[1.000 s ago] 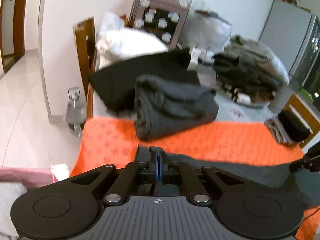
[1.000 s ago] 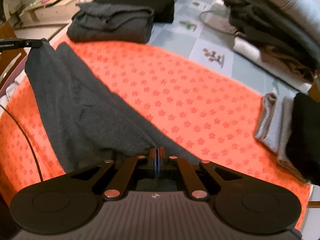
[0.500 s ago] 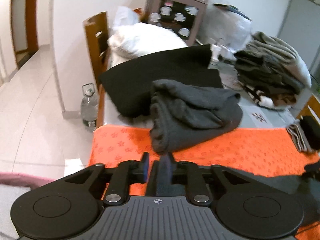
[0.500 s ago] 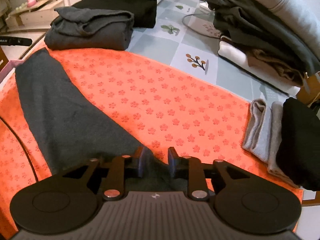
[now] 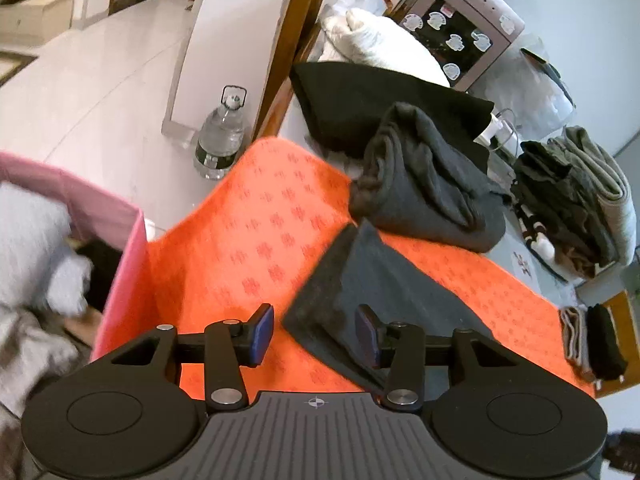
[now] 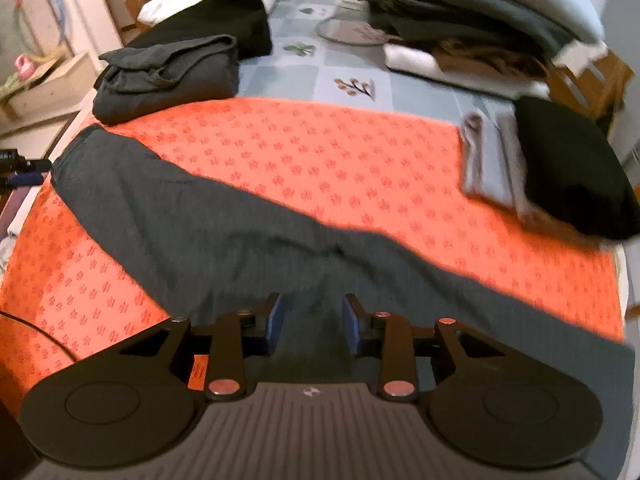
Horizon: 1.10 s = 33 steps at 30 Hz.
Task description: Fold clothes
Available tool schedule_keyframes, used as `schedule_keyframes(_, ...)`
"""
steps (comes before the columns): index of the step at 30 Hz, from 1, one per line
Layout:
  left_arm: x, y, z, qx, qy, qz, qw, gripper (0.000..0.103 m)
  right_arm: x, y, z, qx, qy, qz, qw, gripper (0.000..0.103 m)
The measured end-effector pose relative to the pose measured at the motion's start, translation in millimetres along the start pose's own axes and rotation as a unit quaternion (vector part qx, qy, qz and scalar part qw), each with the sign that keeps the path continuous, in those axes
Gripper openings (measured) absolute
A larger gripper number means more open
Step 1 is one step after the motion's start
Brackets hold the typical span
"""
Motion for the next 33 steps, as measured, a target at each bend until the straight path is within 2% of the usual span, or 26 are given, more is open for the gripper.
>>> schedule_keyframes(3,-5.9,7.0,1.2,0.001,0.019,-0.022,0.9996,0.044,-15.4,3.8,-7.7,-0.006,0.001,0.025,1.000,0.037)
schedule_keyframes(6,-5.3,14.4,4.3,0.001,0.025,-0.022,0.9994,0.025,-31.7,7.0,-15.2,-0.013,0.001,0.046,0.999,0.037)
schedule_keyframes(7,-4.5,17.1,6.2,0.005,0.027,-0.017,0.9995,0.010,-37.1,7.3,-17.3,-0.014,0.000,0.051,0.999,0.037)
schedule_keyframes(8,-3.2,18.7,5.0,0.006,0.032,-0.009,0.9994,0.006,-43.4,7.1,-19.0,-0.017,0.000,0.056,0.998,0.037)
schedule_keyframes(10,1.2,20.9,-0.2,0.014,0.046,0.008,0.9988,0.006,-55.1,6.0,-22.4,-0.022,-0.002,0.063,0.998,0.037)
schedule_keyframes(13,11.7,8.4,-11.2,0.033,0.056,0.007,0.9979,0.006,-69.8,4.1,-27.2,-0.027,-0.005,0.070,0.997,0.037)
schedule_keyframes(17,11.5,-4.8,-5.2,0.041,0.039,0.006,0.9984,0.006,-84.3,4.4,-28.2,-0.029,-0.005,0.083,0.996,0.037)
schedule_keyframes(21,5.8,-4.4,0.0,0.039,0.034,0.011,0.9986,0.010,-91.6,4.9,-25.5,-0.047,0.002,0.069,0.996,0.037)
schedule_keyframes(23,4.0,-3.8,-0.8,0.043,0.041,0.013,0.9981,0.025,-94.1,6.6,-23.5,-0.055,0.003,0.060,0.997,0.037)
schedule_keyframes(24,3.4,-4.5,-1.4,0.042,0.044,0.011,0.9981,0.040,-94.5,7.0,-22.8,-0.057,0.003,0.057,0.997,0.037)
schedule_keyframes(25,2.8,-5.2,-2.0,0.042,0.047,0.008,0.9980,0.048,-94.9,7.4,-22.0,-0.059,0.003,0.053,0.997,0.037)
schedule_keyframes(29,2.2,-3.7,0.4,0.038,0.044,0.013,0.9983,0.048,-88.3,2.4,-21.1,-0.051,0.013,0.046,0.998,0.037)
schedule_keyframes(33,1.9,-1.5,2.3,0.034,0.042,0.019,0.9983,0.053,-77.0,-4.4,-20.8,-0.040,0.022,0.033,0.998,0.037)
Point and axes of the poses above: each gripper's, at about its wrist camera, not at the fingertips, and z roughly the way its jaws point, y to its right, x to its top, the point moved 2 cm from there along z, roughly the way its jaws point, and after that the axes turned 11 degrees about z, right-handed, at the moved point
